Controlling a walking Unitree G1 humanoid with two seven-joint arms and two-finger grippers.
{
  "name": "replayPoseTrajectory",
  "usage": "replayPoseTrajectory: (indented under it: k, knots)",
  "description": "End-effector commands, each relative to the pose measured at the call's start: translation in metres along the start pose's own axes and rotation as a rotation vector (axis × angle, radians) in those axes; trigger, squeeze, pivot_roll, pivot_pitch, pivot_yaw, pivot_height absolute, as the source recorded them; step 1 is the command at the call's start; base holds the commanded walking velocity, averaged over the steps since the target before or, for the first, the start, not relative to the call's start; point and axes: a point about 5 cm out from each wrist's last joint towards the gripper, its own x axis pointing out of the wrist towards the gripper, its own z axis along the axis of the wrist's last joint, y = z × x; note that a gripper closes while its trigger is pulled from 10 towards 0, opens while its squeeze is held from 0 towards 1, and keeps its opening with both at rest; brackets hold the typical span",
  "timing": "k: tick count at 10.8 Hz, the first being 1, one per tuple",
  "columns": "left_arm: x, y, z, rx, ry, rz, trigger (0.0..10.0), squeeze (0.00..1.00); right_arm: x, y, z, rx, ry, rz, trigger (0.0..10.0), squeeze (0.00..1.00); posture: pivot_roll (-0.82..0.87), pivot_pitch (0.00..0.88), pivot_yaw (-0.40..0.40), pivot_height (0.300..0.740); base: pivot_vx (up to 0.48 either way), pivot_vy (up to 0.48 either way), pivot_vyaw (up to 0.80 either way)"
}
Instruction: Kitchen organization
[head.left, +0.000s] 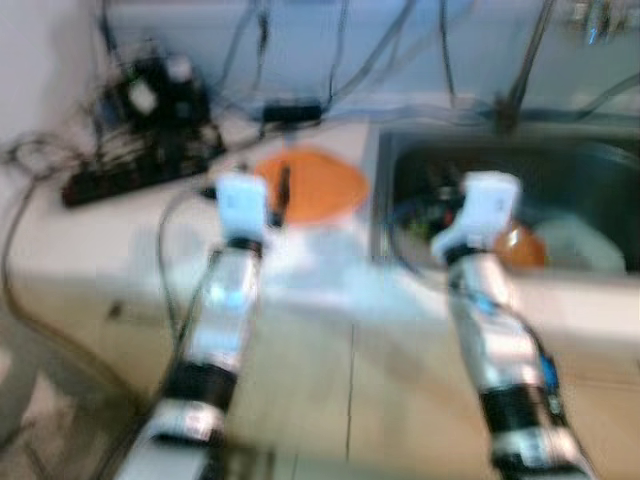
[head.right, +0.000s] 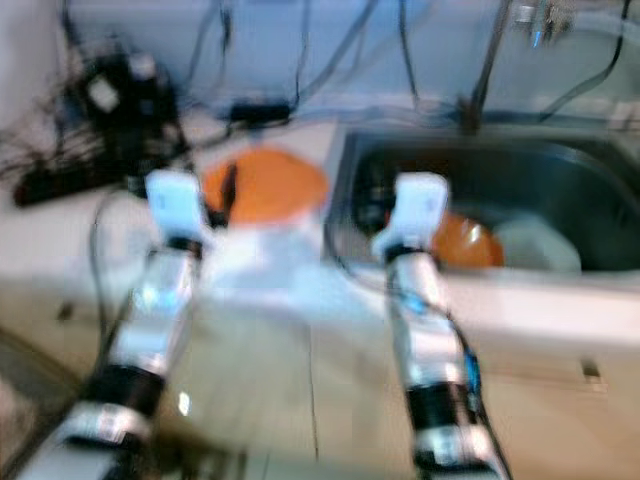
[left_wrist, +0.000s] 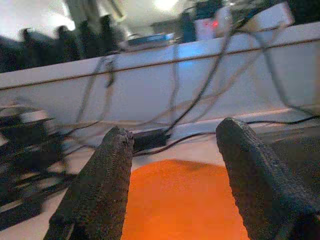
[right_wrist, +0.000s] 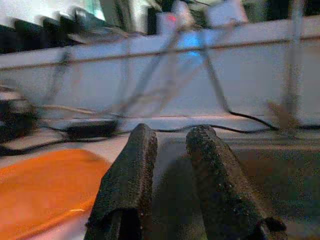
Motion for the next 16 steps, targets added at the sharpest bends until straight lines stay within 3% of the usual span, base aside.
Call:
replayPoseTrajectory:
  k: [1,3,6,10,11,12,14,16]
  knots:
    - [0.002,0.010,0.003,0.023,-0.009,0.016,10.0,0.00,0.003,0.007,0.005,0.021,-0.020,0.013,10.0,0.00,0.03,0.011,0.059,0.728,0.405,0.000,0.00]
    - [0.002,0.008,0.003,0.019,-0.004,-0.006,10.0,0.00,0.004,0.006,0.003,0.044,-0.008,0.005,10.0,0.00,0.03,0.013,0.059,0.728,0.394,0.000,0.00]
    - [-0.002,-0.010,0.003,0.013,-0.019,-0.130,10.0,0.00,0.004,0.008,0.002,0.057,-0.005,0.003,10.0,0.00,0.03,0.012,0.065,0.728,0.000,0.000,-0.41]
    - [-0.004,-0.012,0.004,0.026,-0.010,-0.193,10.0,0.00,0.003,0.008,0.001,0.052,-0.006,0.001,10.0,0.00,0.04,0.007,0.066,0.728,0.000,0.000,0.00]
    - [-0.007,-0.010,0.004,0.075,0.004,-0.259,10.0,0.00,0.003,0.010,0.000,0.054,-0.005,0.004,10.0,0.00,0.04,0.002,0.069,0.728,0.000,0.000,0.00]
    - [-0.009,-0.006,0.003,0.154,0.029,-0.339,10.0,1.00,0.003,0.010,0.000,0.055,-0.002,0.005,10.0,0.00,0.05,0.000,0.072,0.728,0.000,0.000,0.00]
    - [-0.016,0.005,0.000,0.328,0.084,-0.516,10.0,1.00,0.003,0.012,-0.002,0.057,0.005,0.006,10.0,0.00,0.05,0.000,0.072,0.728,0.000,0.000,0.00]
    - [-0.007,0.025,0.014,0.557,0.113,-0.612,10.0,1.00,0.002,0.014,-0.004,0.060,0.014,0.010,10.0,0.00,0.06,0.000,0.074,0.728,0.000,0.000,0.00]
